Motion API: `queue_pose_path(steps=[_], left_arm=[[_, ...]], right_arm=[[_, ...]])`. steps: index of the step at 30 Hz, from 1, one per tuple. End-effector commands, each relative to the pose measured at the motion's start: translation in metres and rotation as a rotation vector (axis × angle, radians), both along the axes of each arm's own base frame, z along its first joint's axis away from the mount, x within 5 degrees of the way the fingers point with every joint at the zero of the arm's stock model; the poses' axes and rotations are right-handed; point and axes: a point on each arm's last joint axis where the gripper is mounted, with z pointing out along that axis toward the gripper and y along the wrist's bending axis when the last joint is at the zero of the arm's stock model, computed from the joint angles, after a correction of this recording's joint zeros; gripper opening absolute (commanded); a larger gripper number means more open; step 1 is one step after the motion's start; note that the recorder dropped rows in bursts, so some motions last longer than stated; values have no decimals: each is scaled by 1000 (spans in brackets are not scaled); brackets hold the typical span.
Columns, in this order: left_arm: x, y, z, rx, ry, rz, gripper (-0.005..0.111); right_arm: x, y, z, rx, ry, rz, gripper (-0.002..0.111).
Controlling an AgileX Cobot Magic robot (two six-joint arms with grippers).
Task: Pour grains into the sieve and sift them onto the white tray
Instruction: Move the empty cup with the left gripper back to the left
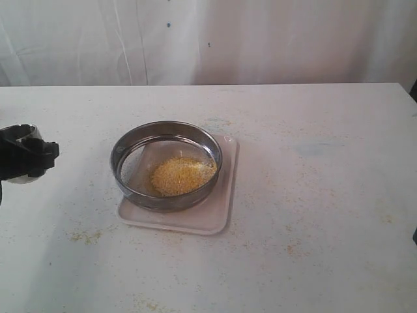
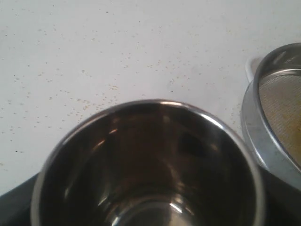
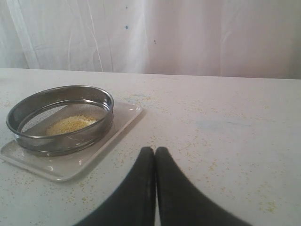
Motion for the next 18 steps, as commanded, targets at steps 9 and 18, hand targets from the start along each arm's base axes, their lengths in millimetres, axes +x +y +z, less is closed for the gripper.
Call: queue_pose_path(steps=[9, 18], left_arm=[[-4, 0, -27, -13, -84, 10, 0], [7, 4, -50, -22, -134, 45, 0]], right_arm=[[0, 0, -1, 6, -8, -5, 0], [0, 0, -1, 6, -8, -5, 0]])
